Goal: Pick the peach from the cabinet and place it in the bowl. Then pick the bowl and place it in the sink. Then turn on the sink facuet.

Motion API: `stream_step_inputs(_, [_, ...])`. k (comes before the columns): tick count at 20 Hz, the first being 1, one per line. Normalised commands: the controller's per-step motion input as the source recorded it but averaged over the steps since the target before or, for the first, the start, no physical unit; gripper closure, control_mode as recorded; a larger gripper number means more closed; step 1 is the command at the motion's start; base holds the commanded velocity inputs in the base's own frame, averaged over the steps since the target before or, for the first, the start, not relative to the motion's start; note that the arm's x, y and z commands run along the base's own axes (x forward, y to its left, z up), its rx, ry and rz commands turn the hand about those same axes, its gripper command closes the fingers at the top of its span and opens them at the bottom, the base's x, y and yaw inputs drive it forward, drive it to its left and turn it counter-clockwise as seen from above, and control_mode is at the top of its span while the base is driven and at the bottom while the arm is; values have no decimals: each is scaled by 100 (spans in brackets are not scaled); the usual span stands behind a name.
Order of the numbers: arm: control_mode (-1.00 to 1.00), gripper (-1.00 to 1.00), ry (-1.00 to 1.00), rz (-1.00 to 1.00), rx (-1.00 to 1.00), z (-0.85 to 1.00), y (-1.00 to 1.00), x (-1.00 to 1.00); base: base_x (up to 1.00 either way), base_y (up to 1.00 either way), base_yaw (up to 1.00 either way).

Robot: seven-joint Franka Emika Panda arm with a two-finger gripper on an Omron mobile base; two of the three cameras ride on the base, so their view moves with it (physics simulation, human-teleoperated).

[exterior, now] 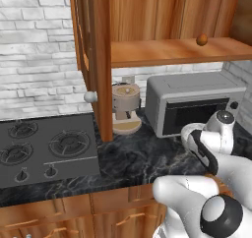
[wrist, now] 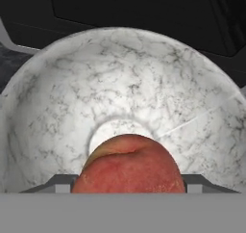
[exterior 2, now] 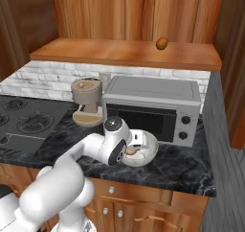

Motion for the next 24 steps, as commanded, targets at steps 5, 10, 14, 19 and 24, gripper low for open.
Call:
stream_step_inputs(5, [-100,-100,0,0,1,3,0,4,0,0,0])
stream_step_inputs(10, [-100,-100,0,0,2,2,-1,25,0,0,0])
stream_step_inputs(14, [-100,-100,0,1,1,20,0,9,0,0,0])
stream_step_inputs(19, [-100,-100,0,3,0,70,39,-37,0,0,0])
stream_step_inputs(24, [-100,-100,11,2,-13,-42,52,-18,0,0,0])
